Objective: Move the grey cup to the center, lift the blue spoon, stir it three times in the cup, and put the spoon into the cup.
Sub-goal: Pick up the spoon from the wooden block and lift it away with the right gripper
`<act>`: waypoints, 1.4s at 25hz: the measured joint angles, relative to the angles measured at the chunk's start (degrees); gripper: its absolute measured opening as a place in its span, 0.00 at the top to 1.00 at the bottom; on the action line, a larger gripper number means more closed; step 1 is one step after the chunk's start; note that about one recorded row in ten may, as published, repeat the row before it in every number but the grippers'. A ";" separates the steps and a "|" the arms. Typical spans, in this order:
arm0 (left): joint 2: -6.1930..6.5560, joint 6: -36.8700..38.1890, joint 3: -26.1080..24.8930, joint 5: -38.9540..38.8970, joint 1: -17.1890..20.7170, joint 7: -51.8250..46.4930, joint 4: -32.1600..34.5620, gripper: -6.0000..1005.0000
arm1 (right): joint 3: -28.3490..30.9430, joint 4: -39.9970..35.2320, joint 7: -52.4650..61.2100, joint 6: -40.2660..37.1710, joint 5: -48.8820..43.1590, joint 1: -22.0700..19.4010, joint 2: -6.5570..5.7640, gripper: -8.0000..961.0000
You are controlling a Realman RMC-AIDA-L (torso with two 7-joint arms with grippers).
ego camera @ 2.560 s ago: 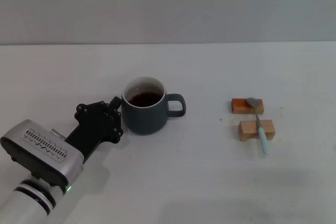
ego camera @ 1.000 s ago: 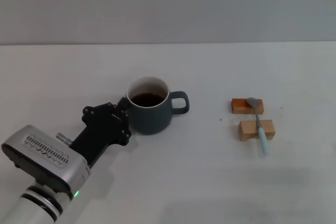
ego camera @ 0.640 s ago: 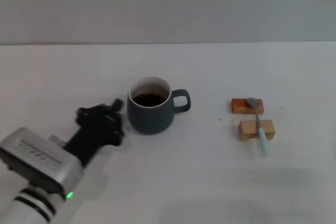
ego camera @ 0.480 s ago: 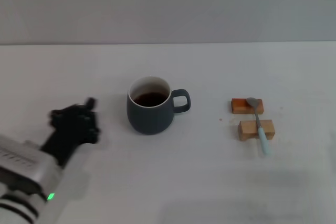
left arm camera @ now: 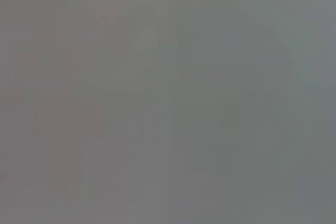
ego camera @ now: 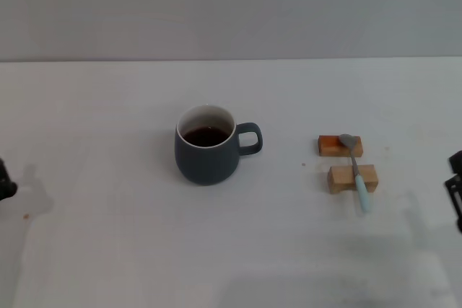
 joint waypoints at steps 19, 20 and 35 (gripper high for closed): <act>-0.19 -2.20 -0.21 0.01 -1.69 -3.99 4.57 1.00 | -3.71 0.01 -0.18 9.79 0.38 2.04 0.12 0.26; -0.19 -2.35 -0.12 0.01 -1.77 -3.99 4.70 1.00 | -3.67 0.01 -0.18 10.97 0.39 2.53 0.11 0.26; -0.19 -2.51 -0.14 0.03 -1.92 -3.99 4.82 1.00 | -3.58 0.00 0.21 17.66 0.40 4.81 0.10 0.26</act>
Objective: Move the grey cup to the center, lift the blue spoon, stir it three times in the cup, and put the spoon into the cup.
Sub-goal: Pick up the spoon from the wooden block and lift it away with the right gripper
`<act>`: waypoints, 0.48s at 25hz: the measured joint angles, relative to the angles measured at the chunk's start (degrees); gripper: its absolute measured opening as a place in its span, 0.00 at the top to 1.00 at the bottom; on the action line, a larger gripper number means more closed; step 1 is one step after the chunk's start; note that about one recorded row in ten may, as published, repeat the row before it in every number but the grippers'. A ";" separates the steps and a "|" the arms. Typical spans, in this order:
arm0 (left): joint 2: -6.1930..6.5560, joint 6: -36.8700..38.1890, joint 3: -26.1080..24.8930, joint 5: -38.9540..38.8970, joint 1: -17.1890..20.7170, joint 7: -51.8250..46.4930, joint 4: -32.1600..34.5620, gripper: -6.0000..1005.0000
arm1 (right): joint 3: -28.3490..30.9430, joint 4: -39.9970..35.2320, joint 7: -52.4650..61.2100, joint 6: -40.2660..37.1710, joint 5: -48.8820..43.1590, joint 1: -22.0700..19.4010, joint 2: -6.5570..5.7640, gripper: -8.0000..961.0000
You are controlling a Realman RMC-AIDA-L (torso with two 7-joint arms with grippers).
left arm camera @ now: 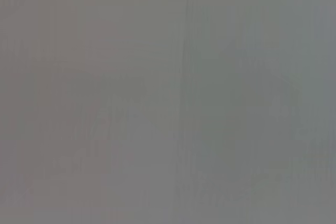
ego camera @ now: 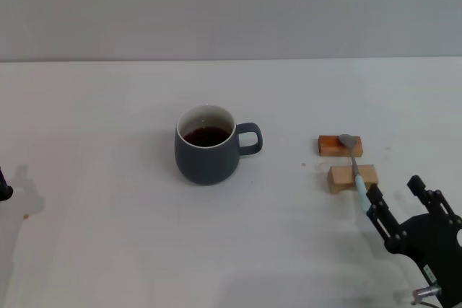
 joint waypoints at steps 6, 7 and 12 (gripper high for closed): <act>0.03 -0.02 0.00 -0.02 -0.07 0.00 0.07 1.00 | 0.43 0.32 0.11 2.68 0.00 1.05 0.00 0.26; 0.05 -0.02 0.00 -0.02 -0.09 0.00 0.07 1.00 | 0.47 0.39 0.11 3.18 0.00 1.21 0.00 0.26; 0.09 -0.02 -0.01 -0.03 -0.25 0.00 0.14 1.00 | 0.54 1.03 0.13 4.04 -0.01 1.81 0.00 0.26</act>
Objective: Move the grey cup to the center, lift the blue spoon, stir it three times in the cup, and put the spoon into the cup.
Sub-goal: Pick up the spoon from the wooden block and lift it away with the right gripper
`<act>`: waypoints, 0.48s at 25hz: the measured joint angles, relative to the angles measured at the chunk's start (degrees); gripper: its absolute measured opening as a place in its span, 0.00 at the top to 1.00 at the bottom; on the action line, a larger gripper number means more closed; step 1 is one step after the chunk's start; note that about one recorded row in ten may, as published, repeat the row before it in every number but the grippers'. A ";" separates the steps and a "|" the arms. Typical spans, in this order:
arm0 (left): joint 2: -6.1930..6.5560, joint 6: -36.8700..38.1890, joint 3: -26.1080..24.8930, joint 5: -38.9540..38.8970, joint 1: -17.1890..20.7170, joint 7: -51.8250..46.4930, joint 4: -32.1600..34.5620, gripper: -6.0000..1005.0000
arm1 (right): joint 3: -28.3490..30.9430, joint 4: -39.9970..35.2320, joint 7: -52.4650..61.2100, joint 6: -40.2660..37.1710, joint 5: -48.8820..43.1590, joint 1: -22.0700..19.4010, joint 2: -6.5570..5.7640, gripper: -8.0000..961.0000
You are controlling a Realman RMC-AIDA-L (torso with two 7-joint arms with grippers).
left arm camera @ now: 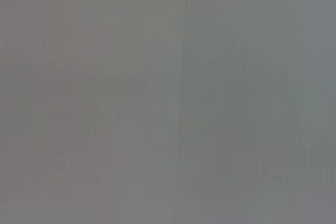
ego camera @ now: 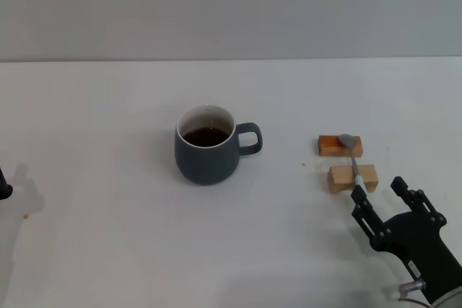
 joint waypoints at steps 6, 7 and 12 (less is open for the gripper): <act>0.00 0.00 -0.08 0.00 -0.27 0.00 0.10 1.00 | 0.04 0.41 0.03 0.84 -0.15 0.15 0.00 0.26; 0.00 0.00 -0.08 0.00 -0.34 0.00 0.14 1.00 | 0.04 0.44 0.03 1.10 -0.14 0.19 0.00 0.26; 0.00 0.00 -0.08 0.00 -0.52 0.00 0.56 1.00 | 0.04 0.47 0.05 1.67 -0.02 0.14 0.00 0.26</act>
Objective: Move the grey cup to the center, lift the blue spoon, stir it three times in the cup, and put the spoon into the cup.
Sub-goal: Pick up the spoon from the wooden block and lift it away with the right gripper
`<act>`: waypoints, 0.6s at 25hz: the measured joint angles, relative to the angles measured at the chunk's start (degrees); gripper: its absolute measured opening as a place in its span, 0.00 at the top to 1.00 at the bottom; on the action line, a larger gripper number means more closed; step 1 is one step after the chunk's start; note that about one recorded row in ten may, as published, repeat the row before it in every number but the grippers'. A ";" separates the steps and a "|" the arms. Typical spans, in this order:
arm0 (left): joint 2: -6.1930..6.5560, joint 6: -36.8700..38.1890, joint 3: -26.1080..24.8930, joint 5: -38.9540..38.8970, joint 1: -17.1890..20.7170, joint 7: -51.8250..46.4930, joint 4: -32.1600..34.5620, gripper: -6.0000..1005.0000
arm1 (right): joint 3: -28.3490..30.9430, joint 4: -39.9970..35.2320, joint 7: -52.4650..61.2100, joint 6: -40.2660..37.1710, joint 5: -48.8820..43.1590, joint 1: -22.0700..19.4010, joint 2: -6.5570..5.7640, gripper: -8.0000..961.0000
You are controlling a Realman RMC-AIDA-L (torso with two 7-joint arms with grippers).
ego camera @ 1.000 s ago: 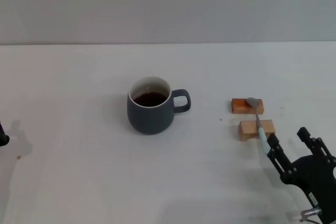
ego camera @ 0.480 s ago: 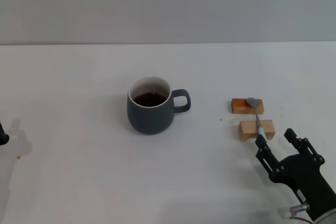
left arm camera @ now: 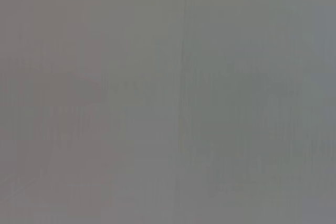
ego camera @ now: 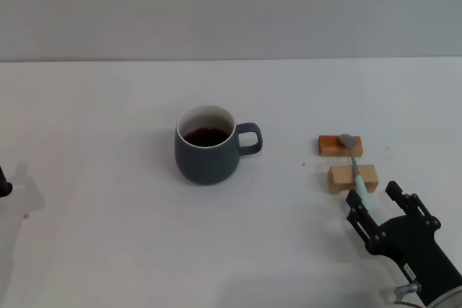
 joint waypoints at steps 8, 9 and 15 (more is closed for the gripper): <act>0.00 -0.41 0.00 0.00 -0.15 0.00 0.10 1.00 | 0.75 -0.23 0.01 1.32 0.04 0.29 0.00 0.26; 0.00 -0.44 0.00 0.00 -0.15 0.00 0.10 1.00 | 0.78 -0.25 0.01 1.38 0.04 0.31 0.00 0.26; 0.00 -0.53 0.00 0.00 -0.14 0.00 0.09 1.00 | 0.79 -0.24 0.01 1.48 0.04 0.48 0.00 0.26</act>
